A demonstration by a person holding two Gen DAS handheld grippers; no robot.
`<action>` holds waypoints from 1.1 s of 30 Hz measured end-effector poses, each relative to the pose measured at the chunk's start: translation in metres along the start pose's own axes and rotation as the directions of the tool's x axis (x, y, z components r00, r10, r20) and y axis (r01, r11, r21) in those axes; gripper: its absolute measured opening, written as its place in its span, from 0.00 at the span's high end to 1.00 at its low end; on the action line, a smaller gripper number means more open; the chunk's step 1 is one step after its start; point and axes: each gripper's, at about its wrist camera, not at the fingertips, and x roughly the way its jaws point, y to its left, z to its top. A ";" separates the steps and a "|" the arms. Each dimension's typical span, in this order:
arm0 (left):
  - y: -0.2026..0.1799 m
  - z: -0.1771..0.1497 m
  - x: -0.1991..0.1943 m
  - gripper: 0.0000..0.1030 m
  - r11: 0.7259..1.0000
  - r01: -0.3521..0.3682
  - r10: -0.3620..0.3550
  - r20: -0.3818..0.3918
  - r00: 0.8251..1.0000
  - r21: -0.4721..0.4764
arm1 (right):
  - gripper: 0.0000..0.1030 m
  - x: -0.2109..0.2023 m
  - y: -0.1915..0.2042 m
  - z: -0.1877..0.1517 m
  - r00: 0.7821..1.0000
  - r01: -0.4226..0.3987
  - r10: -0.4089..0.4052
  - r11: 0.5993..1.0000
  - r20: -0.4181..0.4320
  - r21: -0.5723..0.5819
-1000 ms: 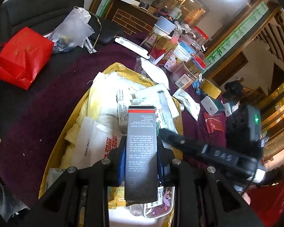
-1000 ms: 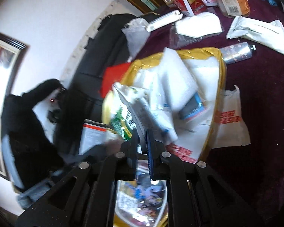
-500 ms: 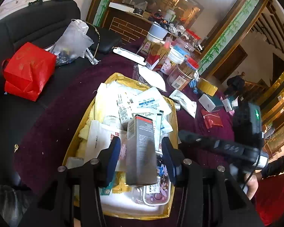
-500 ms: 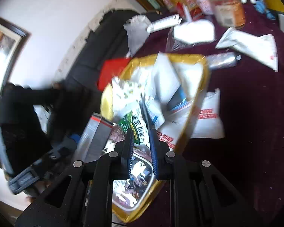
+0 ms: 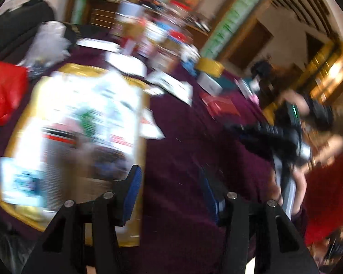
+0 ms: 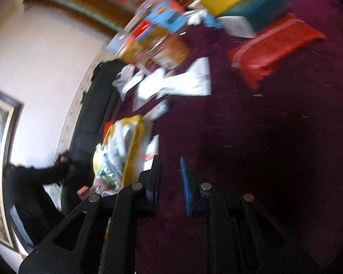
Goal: Organize soft objects
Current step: 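Move both open tools back over the remaining table items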
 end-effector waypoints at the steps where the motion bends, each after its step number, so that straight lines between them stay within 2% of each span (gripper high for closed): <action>1: -0.012 -0.006 0.014 0.49 0.999 0.018 -0.018 -0.026 1.000 0.030 | 0.84 -0.007 -0.011 0.003 1.000 -0.001 0.001 1.000 0.011 0.028; 5: -0.039 -0.022 0.063 0.49 0.994 0.086 -0.079 -0.102 0.992 0.070 | 0.84 -0.031 -0.052 0.015 0.997 0.004 -0.015 0.990 0.073 0.143; 7: -0.043 -0.028 0.087 0.49 0.993 0.103 -0.094 -0.144 0.985 0.056 | 0.81 -0.045 -0.071 0.023 0.990 0.041 -0.066 0.980 0.122 0.196; 9: -0.045 -0.033 0.101 0.49 0.993 0.111 -0.103 -0.161 0.982 0.041 | 0.49 -0.050 -0.072 0.026 0.987 0.064 -0.088 0.982 0.133 0.177; 11: -0.043 -0.036 0.107 0.49 0.992 0.121 -0.114 -0.179 0.977 0.033 | 0.43 -0.049 -0.064 0.026 0.988 0.060 -0.077 0.990 0.135 0.125; 13: -0.043 -0.040 0.106 0.49 0.993 0.111 -0.103 -0.171 0.980 0.037 | 0.43 -0.039 -0.048 0.024 0.994 0.029 -0.034 0.998 0.101 0.048; 16: -0.043 -0.042 0.102 0.49 0.993 0.106 -0.097 -0.175 0.980 0.045 | 0.43 -0.021 -0.033 0.020 0.998 -0.001 0.001 1.000 0.058 0.001; 22: -0.048 -0.052 0.089 0.49 0.987 0.135 -0.119 -0.171 0.978 0.086 | 0.43 0.008 0.012 0.006 0.999 -0.009 0.003 0.994 -0.054 -0.109; 25: -0.047 -0.064 0.081 0.49 0.983 0.149 -0.130 -0.165 0.978 0.111 | 0.43 0.010 0.034 -0.001 0.998 -0.007 -0.005 0.985 -0.066 -0.173; 27: -0.046 -0.069 0.082 0.49 0.981 0.154 -0.133 -0.171 0.976 0.116 | 0.43 0.006 0.039 -0.003 0.999 0.011 -0.021 0.980 -0.048 -0.198; 29: -0.043 -0.075 0.083 0.49 0.981 0.159 -0.137 -0.180 0.974 0.113 | 0.43 0.002 0.040 -0.005 0.995 0.095 -0.100 0.970 -0.009 -0.222; 31: -0.043 -0.078 0.082 0.49 0.979 0.167 -0.145 -0.178 0.973 0.119 | 0.43 0.006 0.034 -0.003 0.986 0.166 -0.169 0.965 0.004 -0.203; 33: -0.044 -0.079 0.079 0.49 0.976 0.177 -0.154 -0.180 0.972 0.125 | 0.43 0.008 0.025 -0.004 0.982 0.184 -0.188 0.969 -0.010 -0.163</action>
